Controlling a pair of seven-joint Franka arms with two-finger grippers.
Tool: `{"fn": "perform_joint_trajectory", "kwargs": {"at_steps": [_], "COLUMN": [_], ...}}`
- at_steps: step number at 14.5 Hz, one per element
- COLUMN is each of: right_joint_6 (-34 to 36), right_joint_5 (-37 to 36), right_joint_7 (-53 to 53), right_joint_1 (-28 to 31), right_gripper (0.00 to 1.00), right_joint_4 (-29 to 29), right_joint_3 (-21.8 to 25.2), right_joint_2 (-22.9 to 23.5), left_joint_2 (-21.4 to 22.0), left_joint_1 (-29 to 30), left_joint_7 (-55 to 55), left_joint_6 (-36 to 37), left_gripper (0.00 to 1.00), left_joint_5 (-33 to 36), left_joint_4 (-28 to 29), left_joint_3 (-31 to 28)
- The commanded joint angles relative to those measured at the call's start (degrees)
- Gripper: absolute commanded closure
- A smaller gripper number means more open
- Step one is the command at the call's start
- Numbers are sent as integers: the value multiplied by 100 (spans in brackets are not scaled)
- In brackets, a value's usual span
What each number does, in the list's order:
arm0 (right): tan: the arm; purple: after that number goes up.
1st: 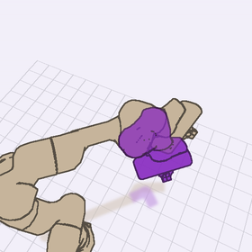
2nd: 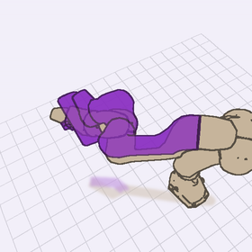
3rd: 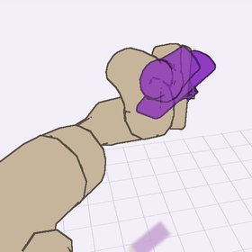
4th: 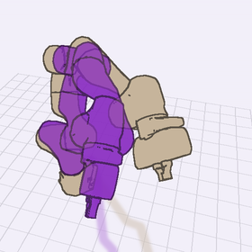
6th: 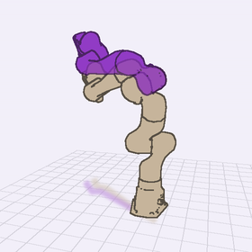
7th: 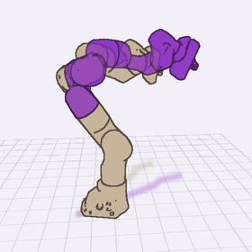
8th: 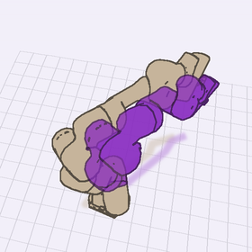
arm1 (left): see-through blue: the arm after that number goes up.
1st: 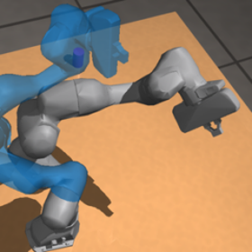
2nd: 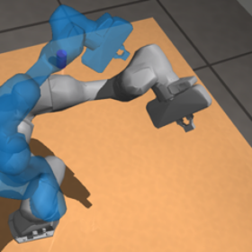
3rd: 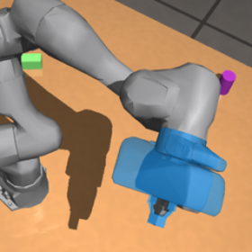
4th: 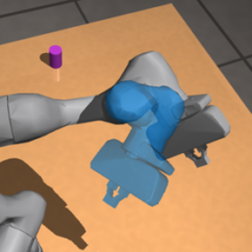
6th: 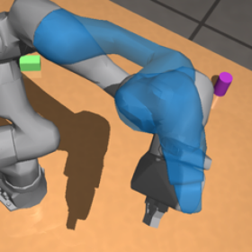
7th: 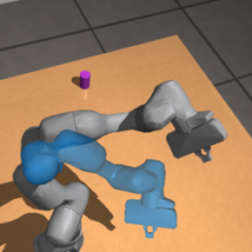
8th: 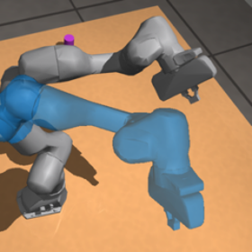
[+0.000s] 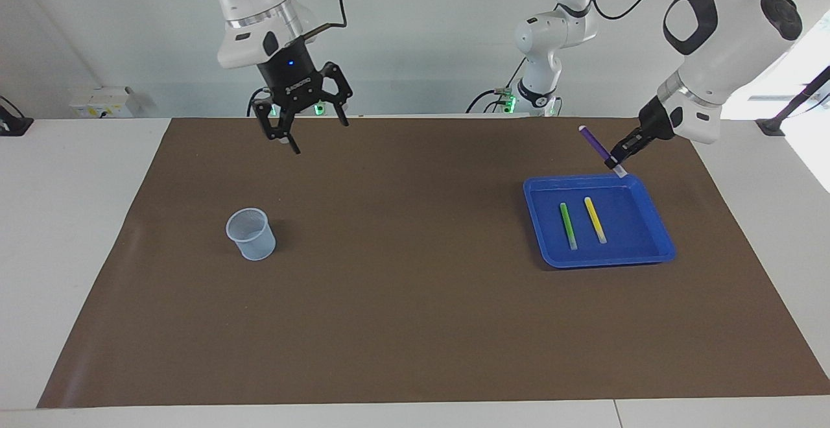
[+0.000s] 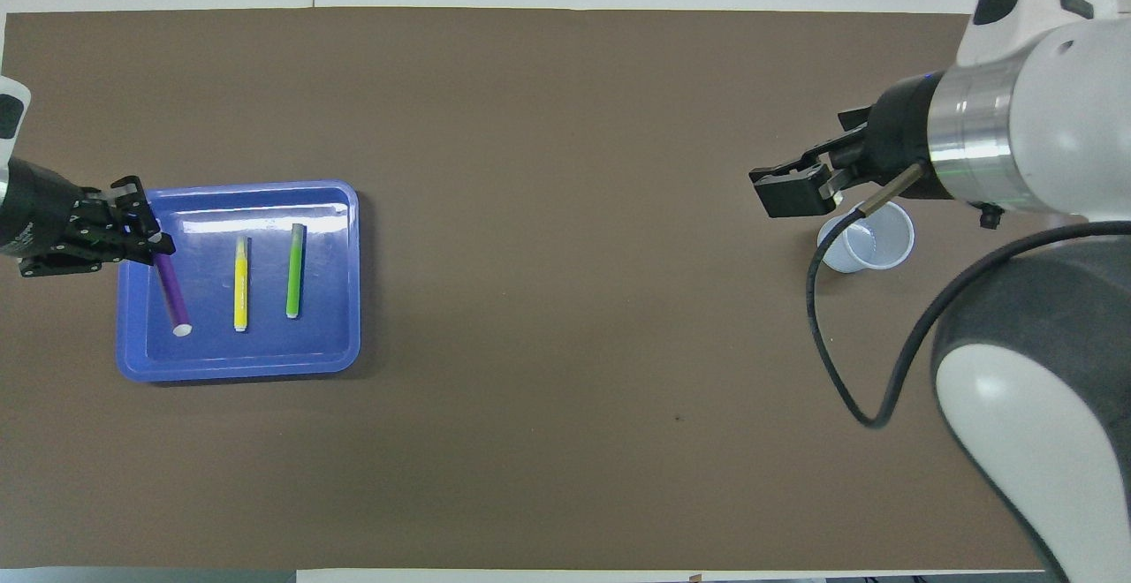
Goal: Right arm passes pens to left for tray arrangement
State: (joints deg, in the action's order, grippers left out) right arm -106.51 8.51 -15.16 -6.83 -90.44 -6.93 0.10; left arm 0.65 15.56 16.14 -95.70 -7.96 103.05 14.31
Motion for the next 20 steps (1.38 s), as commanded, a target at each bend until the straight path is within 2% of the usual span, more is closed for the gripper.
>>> {"fn": "perform_joint_trajectory", "kwargs": {"at_steps": [1,4,6,10,14,18,19,20], "right_joint_6": [24,287,498,921,1115,1238,1264,1290], "right_joint_5": [-830,-1098,-1098,-1106,-1106,-1106,-1106,-1089], "right_joint_7": [749,1644,2060,2158,2236,2412,2421,2447], "right_joint_1": [-2,24,59,393,569,595,604,613], "right_gripper": [0,0,0,0,0,0,0,0], "right_joint_4": [-272,-281,-333,-290,-289,-237,-193,-149], "right_joint_3": [104,525,763,781,729,702,693,693], "right_joint_2": [-168,-142,-150,-159,-142,-28,42,104], "left_joint_2": [-161,-381,-618,-970,-1199,-1234,-1243,-1243], "left_joint_1": [202,272,368,457,474,624,624,624], "left_joint_7": [-1628,-2000,-2062,-2106,-2106,-2071,-2054,-2001], "left_joint_6": [-490,-1825,-2381,-3312,-3630,-3666,-3718,-3666], "left_gripper": [100,100,100,100,100,100,2,0], "left_joint_5": [662,1251,1454,1481,1656,1666,1666,1666], "left_joint_4": [469,1216,1393,1806,1886,1930,1930,1921], "left_joint_3": [45,45,45,36,36,36,36,36]}}
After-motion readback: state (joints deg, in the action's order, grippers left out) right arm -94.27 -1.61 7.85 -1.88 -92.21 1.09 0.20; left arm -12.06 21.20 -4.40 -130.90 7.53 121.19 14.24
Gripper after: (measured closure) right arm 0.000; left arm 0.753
